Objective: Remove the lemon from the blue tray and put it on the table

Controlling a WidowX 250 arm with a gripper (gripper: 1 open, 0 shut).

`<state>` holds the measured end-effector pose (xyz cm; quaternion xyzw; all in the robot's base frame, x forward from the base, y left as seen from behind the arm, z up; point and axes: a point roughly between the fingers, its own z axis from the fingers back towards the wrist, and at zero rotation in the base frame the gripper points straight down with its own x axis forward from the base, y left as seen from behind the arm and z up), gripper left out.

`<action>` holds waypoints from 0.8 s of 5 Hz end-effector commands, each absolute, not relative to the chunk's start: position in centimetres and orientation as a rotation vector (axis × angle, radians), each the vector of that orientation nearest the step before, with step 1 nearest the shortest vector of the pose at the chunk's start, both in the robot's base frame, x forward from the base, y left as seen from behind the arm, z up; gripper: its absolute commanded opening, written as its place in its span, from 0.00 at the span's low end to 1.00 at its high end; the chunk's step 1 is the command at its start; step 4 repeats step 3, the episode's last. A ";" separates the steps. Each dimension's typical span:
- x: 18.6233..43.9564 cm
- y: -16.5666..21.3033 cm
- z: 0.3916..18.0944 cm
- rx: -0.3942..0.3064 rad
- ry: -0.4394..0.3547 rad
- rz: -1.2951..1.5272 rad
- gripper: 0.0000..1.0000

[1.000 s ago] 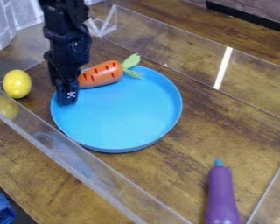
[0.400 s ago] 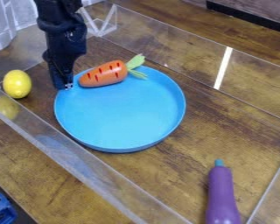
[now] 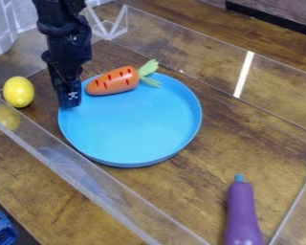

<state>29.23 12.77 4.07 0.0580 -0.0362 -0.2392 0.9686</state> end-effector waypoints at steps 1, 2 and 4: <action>29.5 13.6 6.8 0.151 -0.147 -0.458 1.00; 29.5 13.5 7.0 0.141 -0.157 -0.456 1.00; 29.6 13.6 6.8 0.139 -0.170 -0.459 1.00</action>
